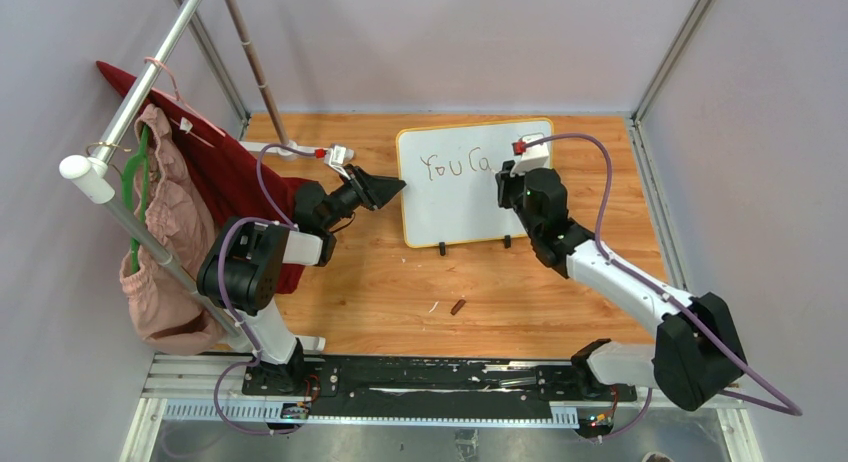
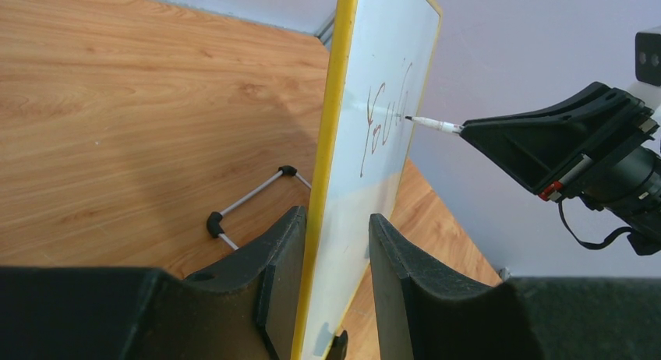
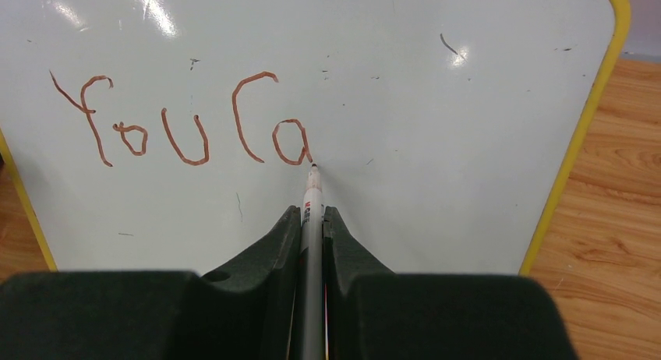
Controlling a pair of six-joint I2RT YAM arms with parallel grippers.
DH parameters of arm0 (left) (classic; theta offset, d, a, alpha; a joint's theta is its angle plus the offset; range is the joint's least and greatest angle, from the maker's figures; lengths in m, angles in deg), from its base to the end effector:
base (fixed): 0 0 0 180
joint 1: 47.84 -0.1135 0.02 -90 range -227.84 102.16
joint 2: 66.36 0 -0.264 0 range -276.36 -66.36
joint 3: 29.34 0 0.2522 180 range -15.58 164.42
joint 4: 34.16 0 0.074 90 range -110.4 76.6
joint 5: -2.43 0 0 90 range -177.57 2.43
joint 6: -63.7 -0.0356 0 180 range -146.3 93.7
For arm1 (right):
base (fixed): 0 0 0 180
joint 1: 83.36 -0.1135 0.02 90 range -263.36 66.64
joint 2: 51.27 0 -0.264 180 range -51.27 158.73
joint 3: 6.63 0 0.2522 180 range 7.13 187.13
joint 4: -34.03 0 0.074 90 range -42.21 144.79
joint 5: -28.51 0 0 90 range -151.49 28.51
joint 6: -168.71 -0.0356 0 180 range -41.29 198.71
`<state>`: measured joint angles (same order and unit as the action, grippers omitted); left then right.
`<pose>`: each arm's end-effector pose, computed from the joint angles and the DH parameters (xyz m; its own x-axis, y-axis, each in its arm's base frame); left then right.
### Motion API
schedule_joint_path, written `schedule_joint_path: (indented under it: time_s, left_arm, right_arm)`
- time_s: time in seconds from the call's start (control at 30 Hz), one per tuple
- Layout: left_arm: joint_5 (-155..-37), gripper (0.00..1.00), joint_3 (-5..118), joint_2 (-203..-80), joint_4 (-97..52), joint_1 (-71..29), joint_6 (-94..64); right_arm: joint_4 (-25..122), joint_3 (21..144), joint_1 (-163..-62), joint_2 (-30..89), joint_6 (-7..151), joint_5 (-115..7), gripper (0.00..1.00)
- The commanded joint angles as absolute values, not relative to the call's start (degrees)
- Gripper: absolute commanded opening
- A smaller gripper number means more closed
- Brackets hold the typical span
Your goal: Write a sentence on the whiteboard
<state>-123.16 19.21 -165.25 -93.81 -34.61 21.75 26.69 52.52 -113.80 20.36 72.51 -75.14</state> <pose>0.3100 -0.0942 0.1968 -0.4489 -0.5157 -0.7297 0.6153 0.4138 -0.6710 0.2553 0.1403 0.2998 -0.1081 0.0582 -0.9924 -0.2796 0.9562 0.0865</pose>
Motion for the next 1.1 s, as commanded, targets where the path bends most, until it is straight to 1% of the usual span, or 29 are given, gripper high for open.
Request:
schedule_joint_path:
  time_s: [0.0, 0.13, 0.57, 1.07]
  left_arm:
    - [-124.3, 0.40, 18.2, -166.3, -95.5, -34.7, 23.3]
    - [-124.4, 0.40, 18.2, -166.4, -95.7, -34.7, 23.4]
    - [-124.4, 0.40, 18.2, -166.7, -95.6, -34.7, 23.3]
    - [-124.4, 0.40, 17.9, -166.6, -95.5, -34.7, 23.2]
  right_arm:
    - [26.0, 51.4, -112.9, 16.5, 72.2, -77.2, 0.00]
    - [24.4, 51.7, -112.8, 15.8, 73.1, -78.3, 0.00]
    - [20.2, 53.5, -112.2, 19.6, 72.6, -76.8, 0.00]
    - [19.4, 53.8, -112.1, 21.0, 71.9, -76.5, 0.00]
